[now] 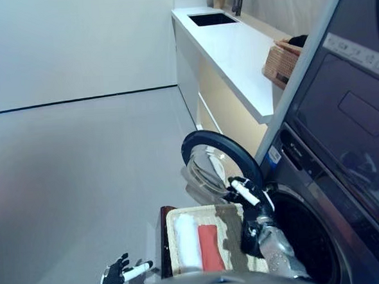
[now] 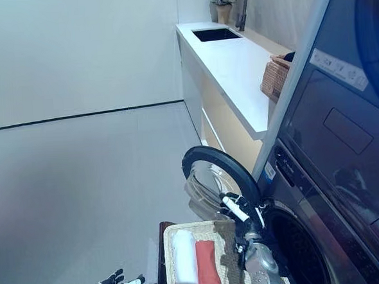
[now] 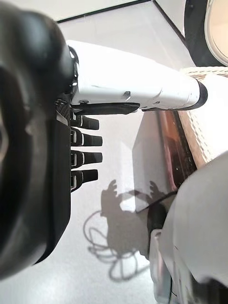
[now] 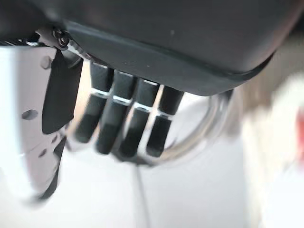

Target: Pick up the clothes and place them into the washing machine

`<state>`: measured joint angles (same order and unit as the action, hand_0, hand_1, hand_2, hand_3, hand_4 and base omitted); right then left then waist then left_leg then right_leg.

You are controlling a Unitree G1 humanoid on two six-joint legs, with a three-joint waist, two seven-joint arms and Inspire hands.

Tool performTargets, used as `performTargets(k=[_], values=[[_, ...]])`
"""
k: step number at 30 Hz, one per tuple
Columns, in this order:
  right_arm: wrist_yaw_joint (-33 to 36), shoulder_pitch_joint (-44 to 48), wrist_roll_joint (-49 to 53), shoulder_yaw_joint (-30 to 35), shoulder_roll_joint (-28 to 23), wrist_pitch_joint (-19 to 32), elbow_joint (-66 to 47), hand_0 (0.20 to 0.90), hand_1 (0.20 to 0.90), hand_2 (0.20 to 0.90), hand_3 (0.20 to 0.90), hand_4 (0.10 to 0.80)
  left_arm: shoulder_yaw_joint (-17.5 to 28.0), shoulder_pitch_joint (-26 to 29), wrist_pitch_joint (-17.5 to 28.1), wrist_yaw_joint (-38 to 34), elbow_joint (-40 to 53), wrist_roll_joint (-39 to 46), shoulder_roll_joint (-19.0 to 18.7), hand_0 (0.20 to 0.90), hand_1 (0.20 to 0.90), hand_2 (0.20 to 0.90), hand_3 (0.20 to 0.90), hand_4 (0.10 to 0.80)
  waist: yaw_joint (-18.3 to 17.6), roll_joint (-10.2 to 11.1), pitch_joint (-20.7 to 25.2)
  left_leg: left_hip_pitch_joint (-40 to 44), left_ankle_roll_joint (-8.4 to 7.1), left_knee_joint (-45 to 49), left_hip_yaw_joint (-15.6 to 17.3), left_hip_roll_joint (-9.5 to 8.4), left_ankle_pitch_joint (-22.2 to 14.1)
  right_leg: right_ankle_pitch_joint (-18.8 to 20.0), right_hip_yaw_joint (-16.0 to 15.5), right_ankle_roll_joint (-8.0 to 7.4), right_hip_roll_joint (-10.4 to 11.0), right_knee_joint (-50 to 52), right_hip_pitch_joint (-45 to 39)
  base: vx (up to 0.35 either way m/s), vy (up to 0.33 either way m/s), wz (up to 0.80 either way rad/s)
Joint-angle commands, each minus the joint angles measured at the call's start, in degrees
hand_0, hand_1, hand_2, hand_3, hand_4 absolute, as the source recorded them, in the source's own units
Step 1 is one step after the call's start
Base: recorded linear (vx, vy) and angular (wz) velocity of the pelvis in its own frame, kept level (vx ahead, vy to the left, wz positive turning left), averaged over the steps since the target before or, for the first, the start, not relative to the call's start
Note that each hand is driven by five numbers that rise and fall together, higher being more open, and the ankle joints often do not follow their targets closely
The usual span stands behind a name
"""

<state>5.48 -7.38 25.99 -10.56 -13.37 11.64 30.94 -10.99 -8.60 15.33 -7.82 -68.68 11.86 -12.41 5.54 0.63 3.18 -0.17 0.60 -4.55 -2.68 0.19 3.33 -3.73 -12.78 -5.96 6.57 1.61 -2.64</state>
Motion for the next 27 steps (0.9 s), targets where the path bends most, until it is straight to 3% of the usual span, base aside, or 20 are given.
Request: performTargets(k=[1,4,6,7,10,11,12,19,27], values=[[7.36,3.62,-25.76,0.65,-2.80,-1.59,-4.06,0.900,0.900,0.900,0.900,0.800,2.75,4.48,1.46,-2.59,-2.78,-3.56,-3.16,0.900,0.900,0.900,0.900,0.800,0.25,2.15,1.82,-0.71,-1.93,1.03,1.62,-1.77,-0.86,5.44,1.26,-1.32,0.82,-1.27,1.44,0.000,0.000,0.00],[9.92,6.10,-40.53,-0.40,-7.05,-4.40,-2.00,0.900,0.900,0.900,0.900,0.800,3.26,4.20,1.49,-2.14,-2.32,-4.73,-3.49,0.900,0.900,0.900,0.900,0.800,0.87,2.62,1.57,-1.34,-1.76,1.06,1.22,-1.90,-0.79,5.71,1.04,-1.48,0.96,-1.34,1.90,0.002,0.005,0.01],[10.85,7.33,-45.04,-0.97,-8.55,-4.79,0.47,0.900,0.900,0.900,0.900,0.800,3.38,3.90,1.88,-2.10,-1.98,-5.48,-3.52,0.900,0.900,0.900,0.900,0.800,1.20,2.73,1.34,-1.47,-1.73,1.02,1.03,-1.90,-0.79,5.76,0.94,-1.50,0.99,-1.39,1.97,0.005,0.012,0.05],[12.09,9.71,-54.46,-3.71,-12.00,-6.29,4.68,0.900,0.900,0.900,0.900,0.800,3.51,3.40,2.35,-1.31,-2.15,-6.19,-3.69,0.900,0.900,0.900,0.900,0.800,1.87,3.21,0.59,-2.01,-1.72,1.15,0.68,-1.87,-0.80,5.80,0.85,-1.44,1.00,-1.32,2.36,0.000,0.000,0.00],[13.71,17.10,-60.58,-9.84,-14.35,-8.09,14.03,0.900,0.900,0.900,0.900,0.800,2.65,3.80,2.57,-1.13,-1.43,-6.65,-4.12,0.900,0.900,0.900,0.900,0.800,3.10,4.05,-2.93,-4.89,-1.61,2.68,0.06,-1.65,-0.62,6.03,0.75,-1.05,0.71,-0.52,4.54,-0.140,-0.043,0.05],[13.88,17.49,-60.59,-10.03,-14.22,-8.00,14.42,0.900,0.900,0.900,0.900,0.800,2.82,3.91,2.55,-1.12,-1.44,-6.66,-4.10,0.900,0.900,0.900,0.900,0.800,2.96,4.06,-2.96,-5.11,-1.61,2.86,0.06,-1.65,-0.69,5.99,0.76,-1.04,0.72,-0.40,4.72,-0.175,-0.078,0.02],[14.32,21.79,-62.08,-13.55,-14.49,-8.69,19.99,0.900,0.900,0.900,0.900,0.800,2.24,4.59,2.61,-1.31,-0.68,-6.56,-4.59,0.900,0.900,0.900,0.900,0.800,3.76,4.75,-5.86,-7.42,-1.53,3.87,-0.68,-1.52,-0.37,6.20,0.22,-0.58,0.41,0.29,6.55,-0.216,-0.092,0.04],[17.60,36.10,-60.05,-21.60,-18.59,-9.51,22.85,0.900,0.900,0.900,0.900,0.800,0.34,10.46,4.43,-4.69,5.94,0.30,-6.73,0.900,0.900,0.900,0.900,0.800,4.27,5.82,-18.30,-21.57,-1.96,13.20,-1.89,-0.99,-0.06,5.60,-1.02,1.62,0.46,8.53,19.49,-0.270,-0.063,0.16],[19.74,47.52,-61.42,-28.78,-21.81,-11.32,27.17,0.900,0.900,0.900,0.900,0.800,0.06,12.35,5.46,-6.06,10.81,4.83,-6.77,0.900,0.900,0.900,0.900,0.800,4.43,7.51,-21.84,-32.50,-2.67,19.02,-2.33,-0.26,-0.47,5.56,-1.52,2.63,-0.68,12.34,30.03,-0.091,-0.038,0.05]])
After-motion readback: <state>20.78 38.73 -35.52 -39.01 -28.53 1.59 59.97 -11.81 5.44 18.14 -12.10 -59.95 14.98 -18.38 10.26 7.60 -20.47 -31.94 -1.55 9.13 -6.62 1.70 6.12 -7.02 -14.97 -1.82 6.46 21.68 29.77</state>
